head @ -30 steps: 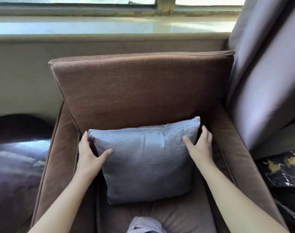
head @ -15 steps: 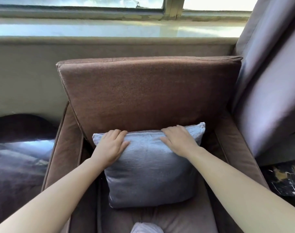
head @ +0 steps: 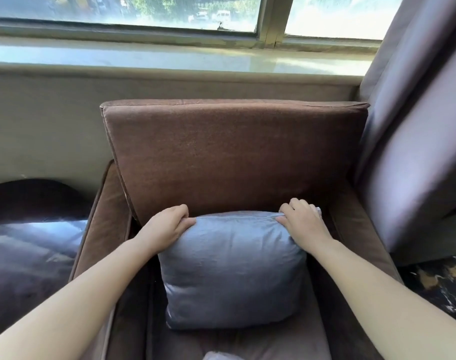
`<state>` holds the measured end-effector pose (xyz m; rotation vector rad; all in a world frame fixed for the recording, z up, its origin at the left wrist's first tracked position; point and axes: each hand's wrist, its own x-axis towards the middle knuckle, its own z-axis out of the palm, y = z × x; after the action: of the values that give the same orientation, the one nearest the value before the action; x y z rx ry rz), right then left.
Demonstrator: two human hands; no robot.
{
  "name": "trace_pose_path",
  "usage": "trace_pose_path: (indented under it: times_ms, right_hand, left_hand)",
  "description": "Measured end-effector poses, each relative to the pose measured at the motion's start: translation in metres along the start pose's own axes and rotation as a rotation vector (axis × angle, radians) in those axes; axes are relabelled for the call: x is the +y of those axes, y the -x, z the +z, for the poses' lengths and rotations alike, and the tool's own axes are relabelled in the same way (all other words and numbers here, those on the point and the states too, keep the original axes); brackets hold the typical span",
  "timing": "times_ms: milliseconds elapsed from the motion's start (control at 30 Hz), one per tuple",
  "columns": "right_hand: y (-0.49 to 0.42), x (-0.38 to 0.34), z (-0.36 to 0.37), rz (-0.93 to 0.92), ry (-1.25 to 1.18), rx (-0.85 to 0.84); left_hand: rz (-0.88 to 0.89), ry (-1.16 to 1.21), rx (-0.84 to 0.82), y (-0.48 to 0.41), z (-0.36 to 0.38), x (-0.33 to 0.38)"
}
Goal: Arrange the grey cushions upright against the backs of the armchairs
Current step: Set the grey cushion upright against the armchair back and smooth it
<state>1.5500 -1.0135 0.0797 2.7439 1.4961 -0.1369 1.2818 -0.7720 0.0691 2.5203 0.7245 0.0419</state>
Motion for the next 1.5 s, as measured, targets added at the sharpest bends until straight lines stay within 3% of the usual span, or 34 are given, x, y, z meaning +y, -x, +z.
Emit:
trace_pose_path:
  times_ms: [200, 367, 600, 833, 1167, 1500]
  right_hand:
    - [0.013, -0.003, -0.011, -0.019, -0.07, -0.039]
    - [0.018, 0.003, -0.028, -0.059, 0.001, -0.131]
    - [0.011, 0.018, -0.033, 0.013, -0.055, -0.159]
    - [-0.011, 0.027, -0.015, 0.159, -0.131, -0.061]
    - [-0.035, 0.019, -0.025, 0.213, -0.058, -0.003]
    - [-0.051, 0.007, -0.027, 0.306, -0.015, -0.012]
  left_hand:
    - [0.105, -0.177, 0.014, 0.014, 0.0, -0.01]
    - [0.028, -0.199, -0.043, 0.016, -0.005, -0.002]
    - [-0.103, 0.185, -0.244, 0.0, -0.01, 0.014]
    - [-0.121, -0.244, 0.005, -0.033, -0.005, 0.043]
    - [-0.107, -0.349, 0.179, -0.043, 0.002, 0.035]
    - [-0.188, -0.319, 0.205, -0.052, 0.007, 0.038]
